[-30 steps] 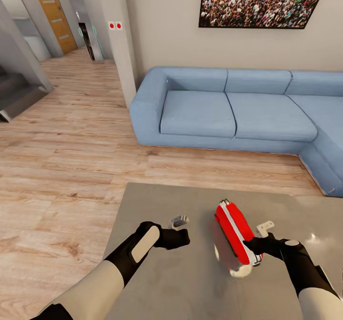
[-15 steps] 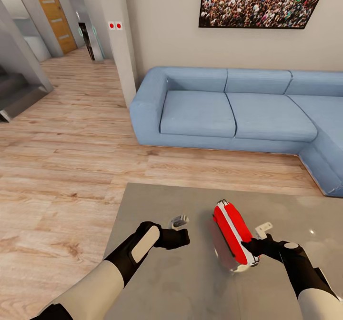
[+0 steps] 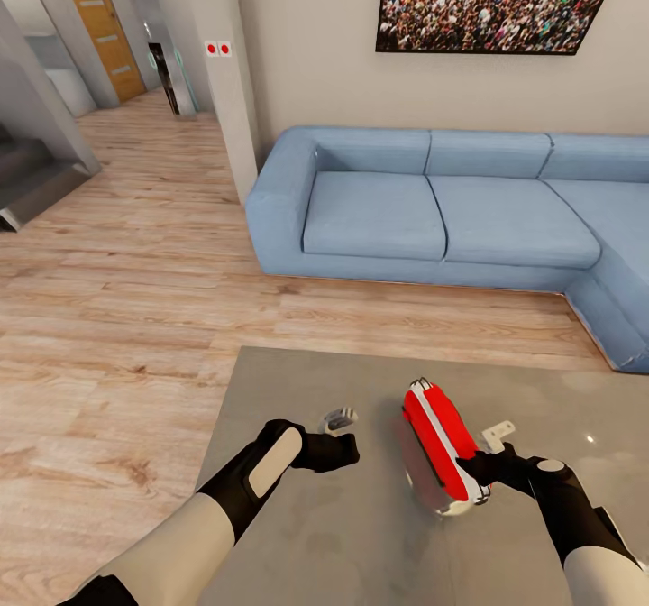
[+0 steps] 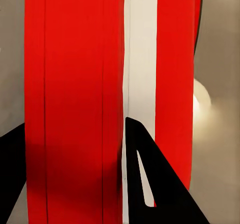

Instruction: Turn on the radio receiver that's on the table in the living room.

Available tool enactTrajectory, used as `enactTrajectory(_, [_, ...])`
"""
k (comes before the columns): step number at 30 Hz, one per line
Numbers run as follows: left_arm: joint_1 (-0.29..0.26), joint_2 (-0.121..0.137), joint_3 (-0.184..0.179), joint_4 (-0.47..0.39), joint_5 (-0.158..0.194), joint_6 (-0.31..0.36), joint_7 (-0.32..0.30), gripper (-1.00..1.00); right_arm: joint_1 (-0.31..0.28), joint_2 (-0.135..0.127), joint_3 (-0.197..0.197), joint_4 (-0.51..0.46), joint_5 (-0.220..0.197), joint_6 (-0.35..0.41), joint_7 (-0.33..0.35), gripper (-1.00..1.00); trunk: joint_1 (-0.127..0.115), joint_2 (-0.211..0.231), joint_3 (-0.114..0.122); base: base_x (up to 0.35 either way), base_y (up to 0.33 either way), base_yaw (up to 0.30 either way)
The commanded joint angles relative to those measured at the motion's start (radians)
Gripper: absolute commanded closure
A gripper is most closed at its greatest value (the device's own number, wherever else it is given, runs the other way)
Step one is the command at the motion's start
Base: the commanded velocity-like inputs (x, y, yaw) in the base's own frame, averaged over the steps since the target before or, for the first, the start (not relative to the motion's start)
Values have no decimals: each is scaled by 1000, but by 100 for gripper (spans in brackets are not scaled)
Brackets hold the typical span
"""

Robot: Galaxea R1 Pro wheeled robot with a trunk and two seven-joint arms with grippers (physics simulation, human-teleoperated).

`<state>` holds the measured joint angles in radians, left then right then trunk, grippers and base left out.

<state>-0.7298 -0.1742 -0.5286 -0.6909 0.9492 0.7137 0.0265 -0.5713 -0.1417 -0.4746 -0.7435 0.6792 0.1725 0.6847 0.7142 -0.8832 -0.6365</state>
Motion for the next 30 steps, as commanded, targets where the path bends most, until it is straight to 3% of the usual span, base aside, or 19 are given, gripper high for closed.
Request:
enactTrajectory(1, [0,0,-1,1,0,0,0,100,1,3,-1,65,-21,0,1,100,0,0,0,0,0,0])
enactTrajectory(3, [0,0,-1,1,0,0,0,100,1,3,-1,65,-21,-1,1,100,0,0,0,0,0,0])
enactTrajectory(4, [0,0,-1,1,0,0,0,100,1,3,-1,65,-21,-1,1,-100,0,0,0,0,0,0])
enactTrajectory(30, [0,0,-1,0,2,0,0,100,1,-1,-1,57,-17,-1,5,-100,0,0,0,0,0,0])
